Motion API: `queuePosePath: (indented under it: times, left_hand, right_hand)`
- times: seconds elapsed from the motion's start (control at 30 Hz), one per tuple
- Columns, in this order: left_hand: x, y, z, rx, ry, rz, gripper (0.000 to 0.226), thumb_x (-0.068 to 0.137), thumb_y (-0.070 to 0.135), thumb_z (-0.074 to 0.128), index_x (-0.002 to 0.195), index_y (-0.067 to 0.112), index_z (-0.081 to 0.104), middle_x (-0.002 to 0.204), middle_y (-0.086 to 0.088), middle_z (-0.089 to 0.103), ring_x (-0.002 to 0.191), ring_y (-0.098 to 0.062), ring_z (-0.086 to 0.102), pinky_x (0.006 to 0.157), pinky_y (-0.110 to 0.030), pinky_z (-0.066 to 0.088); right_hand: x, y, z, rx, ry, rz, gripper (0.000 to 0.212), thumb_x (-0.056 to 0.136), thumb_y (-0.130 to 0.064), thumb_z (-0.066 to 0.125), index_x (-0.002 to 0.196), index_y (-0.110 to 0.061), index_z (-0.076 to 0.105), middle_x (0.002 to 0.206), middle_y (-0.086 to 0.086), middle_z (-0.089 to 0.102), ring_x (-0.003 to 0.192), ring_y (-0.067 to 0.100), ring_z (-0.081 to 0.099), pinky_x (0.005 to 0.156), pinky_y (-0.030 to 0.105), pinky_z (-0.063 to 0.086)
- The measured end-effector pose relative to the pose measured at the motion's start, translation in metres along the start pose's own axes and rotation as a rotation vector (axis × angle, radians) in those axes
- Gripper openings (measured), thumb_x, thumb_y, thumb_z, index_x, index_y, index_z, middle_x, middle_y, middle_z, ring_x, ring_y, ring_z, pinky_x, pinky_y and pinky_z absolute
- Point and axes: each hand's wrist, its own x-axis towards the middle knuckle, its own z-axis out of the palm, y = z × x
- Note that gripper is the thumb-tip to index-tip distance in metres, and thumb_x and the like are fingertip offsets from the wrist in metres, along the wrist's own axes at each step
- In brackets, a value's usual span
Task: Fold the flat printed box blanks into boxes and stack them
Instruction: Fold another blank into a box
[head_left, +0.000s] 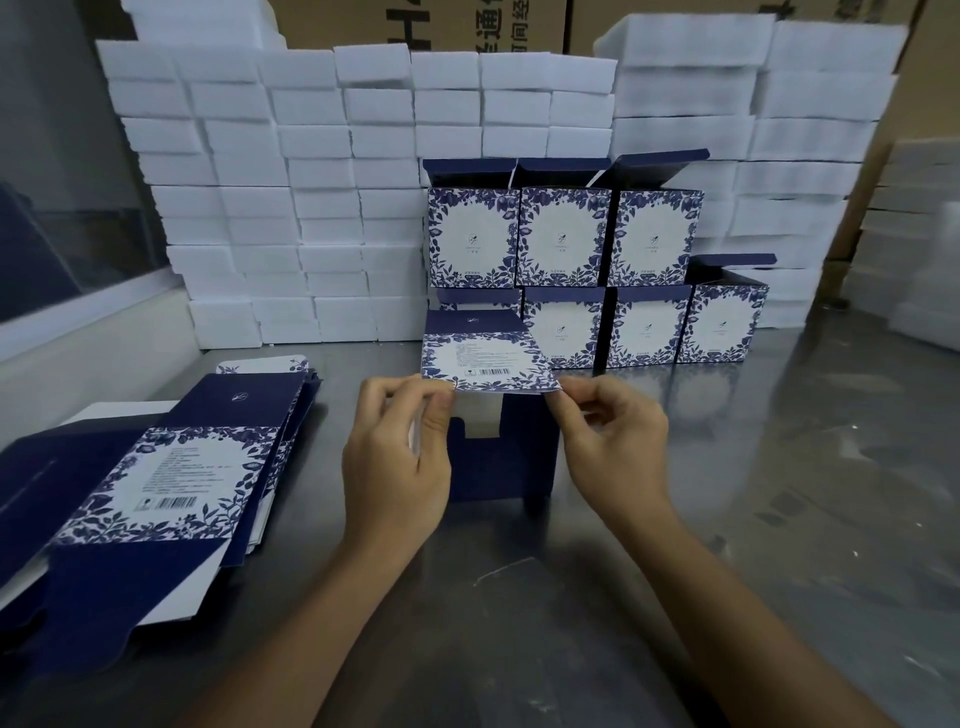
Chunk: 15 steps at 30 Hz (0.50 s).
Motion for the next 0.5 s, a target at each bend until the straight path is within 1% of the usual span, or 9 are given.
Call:
queuePosePath:
  times: [0.03,0.1,0.17,0.2,0.27,0.33,0.4,0.43,0.5]
  left_hand:
    - [0.0,0.0,0.0,-0.011,0.009,-0.016,0.037,0.097,0.04,0.048,0.101,0.011,0.071,0.097,-0.003,0.054,0.085,-0.007,0.051,0.074,-0.003,0.036]
    - [0.001,-0.001,0.001,-0.028,0.035,-0.05,0.032,0.096,0.035,0.052,0.097,0.01,0.071,0.094,-0.004,0.054,0.081,-0.006,0.05,0.072,-0.002,0.035]
    - [0.003,-0.003,0.001,-0.04,0.065,-0.084,0.028,0.097,0.034,0.052,0.091,0.012,0.068,0.092,-0.003,0.054,0.079,-0.006,0.049,0.072,-0.002,0.034]
    - [0.004,-0.004,0.0,-0.044,0.08,-0.106,0.026,0.098,0.034,0.052,0.088,0.015,0.065,0.09,-0.003,0.053,0.079,-0.008,0.048,0.072,-0.003,0.034]
    - [0.008,-0.008,-0.001,-0.048,0.123,-0.156,0.021,0.099,0.031,0.052,0.083,0.019,0.059,0.087,-0.001,0.051,0.076,-0.008,0.046,0.07,-0.005,0.034]
    - [0.011,-0.012,-0.003,-0.053,0.161,-0.199,0.022,0.099,0.031,0.053,0.081,0.019,0.056,0.083,0.004,0.048,0.071,-0.007,0.043,0.069,-0.005,0.033]
    - [0.012,-0.014,-0.004,-0.053,0.162,-0.204,0.024,0.098,0.036,0.052,0.08,0.02,0.056,0.081,0.007,0.046,0.071,-0.006,0.045,0.066,-0.005,0.032]
    - [0.012,-0.014,-0.004,-0.05,0.155,-0.195,0.024,0.096,0.039,0.052,0.08,0.021,0.056,0.082,0.006,0.047,0.071,-0.007,0.046,0.066,-0.005,0.032]
    - [0.011,-0.012,-0.003,-0.045,0.137,-0.171,0.023,0.095,0.039,0.052,0.08,0.022,0.057,0.084,0.003,0.048,0.072,-0.011,0.046,0.065,-0.005,0.031]
  right_hand:
    - [0.0,-0.001,0.0,0.005,-0.004,0.004,0.021,0.088,-0.009,0.075,0.077,-0.026,0.069,0.076,-0.024,0.067,0.07,-0.006,0.064,0.074,0.021,0.055]
    - [-0.001,-0.002,0.0,0.013,-0.01,0.017,0.019,0.088,-0.012,0.076,0.079,-0.028,0.07,0.077,-0.023,0.068,0.071,-0.004,0.065,0.073,0.02,0.054]
    - [-0.004,-0.001,0.002,0.017,-0.019,0.033,0.008,0.087,-0.017,0.078,0.085,-0.024,0.074,0.08,-0.017,0.071,0.072,-0.001,0.067,0.074,0.02,0.055]
    - [-0.005,-0.001,0.004,0.004,-0.034,0.033,0.004,0.086,-0.02,0.079,0.089,-0.02,0.076,0.082,-0.012,0.073,0.073,0.001,0.068,0.075,0.022,0.056]
    - [-0.01,0.0,0.008,-0.044,-0.086,0.025,0.019,0.085,-0.025,0.08,0.099,-0.012,0.078,0.087,-0.004,0.076,0.077,0.006,0.07,0.077,0.028,0.058]
    - [-0.014,0.0,0.011,-0.088,-0.155,0.022,0.026,0.086,-0.029,0.078,0.104,-0.01,0.078,0.093,-0.003,0.076,0.081,0.006,0.07,0.078,0.031,0.059]
    - [-0.015,0.002,0.012,-0.124,-0.18,-0.003,0.02,0.088,-0.029,0.076,0.096,-0.011,0.08,0.089,-0.004,0.076,0.078,0.005,0.069,0.073,0.034,0.059]
    - [-0.015,0.003,0.012,-0.14,-0.175,-0.02,0.016,0.09,-0.026,0.075,0.089,-0.011,0.079,0.085,-0.003,0.075,0.075,0.007,0.068,0.072,0.038,0.058]
    - [-0.013,0.006,0.011,-0.165,-0.154,-0.034,0.018,0.092,-0.022,0.072,0.081,-0.008,0.076,0.079,0.0,0.073,0.072,0.014,0.067,0.069,0.044,0.056]
